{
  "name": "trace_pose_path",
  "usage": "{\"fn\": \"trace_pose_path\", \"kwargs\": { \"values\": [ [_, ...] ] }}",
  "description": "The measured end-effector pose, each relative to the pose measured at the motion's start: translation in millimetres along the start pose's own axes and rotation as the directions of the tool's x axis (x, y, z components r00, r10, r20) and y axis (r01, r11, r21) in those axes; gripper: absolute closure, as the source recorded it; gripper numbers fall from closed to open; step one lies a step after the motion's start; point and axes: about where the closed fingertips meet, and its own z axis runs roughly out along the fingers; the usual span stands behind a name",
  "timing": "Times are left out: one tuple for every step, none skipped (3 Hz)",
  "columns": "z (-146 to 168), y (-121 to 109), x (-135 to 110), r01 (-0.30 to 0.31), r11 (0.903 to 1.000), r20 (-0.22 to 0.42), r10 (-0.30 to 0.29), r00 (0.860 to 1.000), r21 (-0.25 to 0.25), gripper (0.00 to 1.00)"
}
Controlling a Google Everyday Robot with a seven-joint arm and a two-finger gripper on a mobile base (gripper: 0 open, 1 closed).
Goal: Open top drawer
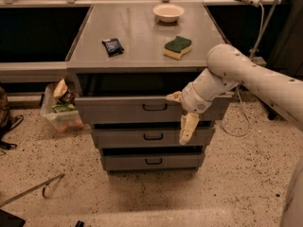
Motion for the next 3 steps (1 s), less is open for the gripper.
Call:
{"fn": "trace_pose_path", "kwargs": {
  "values": [
    [7, -14, 4, 0.017, 0.9998, -0.032, -0.016, 0.999, 0.007, 0.00],
    [12, -35, 10, 0.033, 0.9988, -0.061, -0.031, 0.998, 0.035, 0.00],
    [22, -48, 18, 0.038, 0.9986, -0.088, -0.035, 0.996, 0.036, 0.00]
  ]
}}
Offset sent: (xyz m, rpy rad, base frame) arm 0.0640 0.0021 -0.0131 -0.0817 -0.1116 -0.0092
